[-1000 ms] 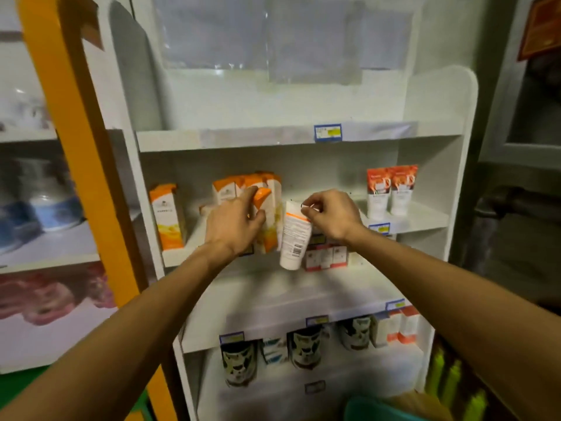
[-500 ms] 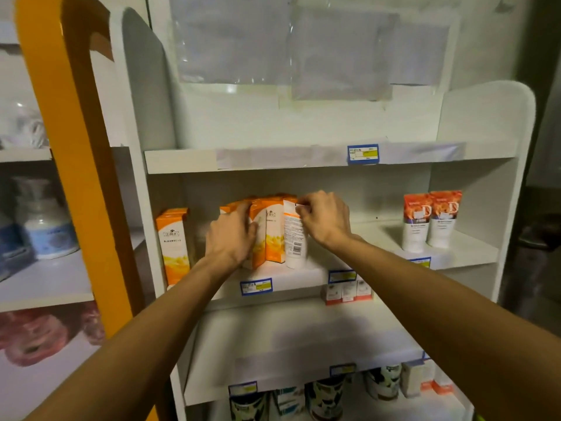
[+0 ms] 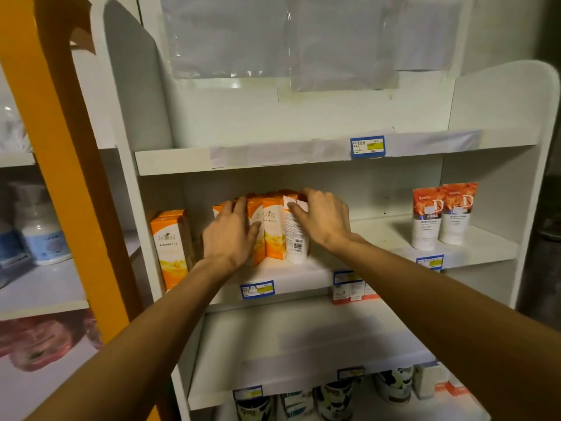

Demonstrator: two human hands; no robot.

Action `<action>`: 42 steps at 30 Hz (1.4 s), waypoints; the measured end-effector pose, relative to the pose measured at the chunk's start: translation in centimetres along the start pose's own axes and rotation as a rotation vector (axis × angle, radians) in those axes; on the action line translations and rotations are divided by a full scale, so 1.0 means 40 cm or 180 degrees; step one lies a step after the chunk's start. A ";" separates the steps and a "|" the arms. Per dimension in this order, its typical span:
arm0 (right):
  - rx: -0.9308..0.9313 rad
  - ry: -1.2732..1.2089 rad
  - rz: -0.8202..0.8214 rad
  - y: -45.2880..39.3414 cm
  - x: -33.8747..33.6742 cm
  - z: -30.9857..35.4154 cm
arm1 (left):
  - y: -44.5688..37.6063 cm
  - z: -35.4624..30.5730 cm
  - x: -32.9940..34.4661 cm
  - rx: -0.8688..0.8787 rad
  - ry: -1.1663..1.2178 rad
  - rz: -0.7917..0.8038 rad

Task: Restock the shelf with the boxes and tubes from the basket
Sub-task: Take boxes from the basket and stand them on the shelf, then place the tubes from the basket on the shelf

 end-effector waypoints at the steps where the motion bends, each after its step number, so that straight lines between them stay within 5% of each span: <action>1: -0.0022 0.0004 -0.0008 0.006 -0.003 -0.002 | 0.004 -0.005 -0.003 0.0002 -0.0042 0.0002; 15: 0.0093 0.0029 0.0423 0.144 -0.063 -0.085 | 0.083 -0.107 -0.047 0.0820 -0.0140 -0.0360; 25: 0.0403 0.0636 0.1134 0.458 -0.090 -0.353 | 0.302 -0.276 0.156 0.1472 -0.0121 0.0245; 31: 0.0482 0.1089 0.1683 0.728 -0.082 -0.526 | 0.529 -0.417 0.324 0.2094 0.0125 0.0849; 42: 0.1595 0.1143 0.3323 1.256 0.014 -0.837 | 0.964 -0.597 0.704 0.2794 0.0188 0.3194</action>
Point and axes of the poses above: each hand's wrist, its own y-axis away from the middle knuckle, its own x-axis out of the palm, z = x × y, the point moved 5 cm from there along -y, towards the middle knuckle, and after that the axes turned 4 degrees about -z, right-handed, at the moved point
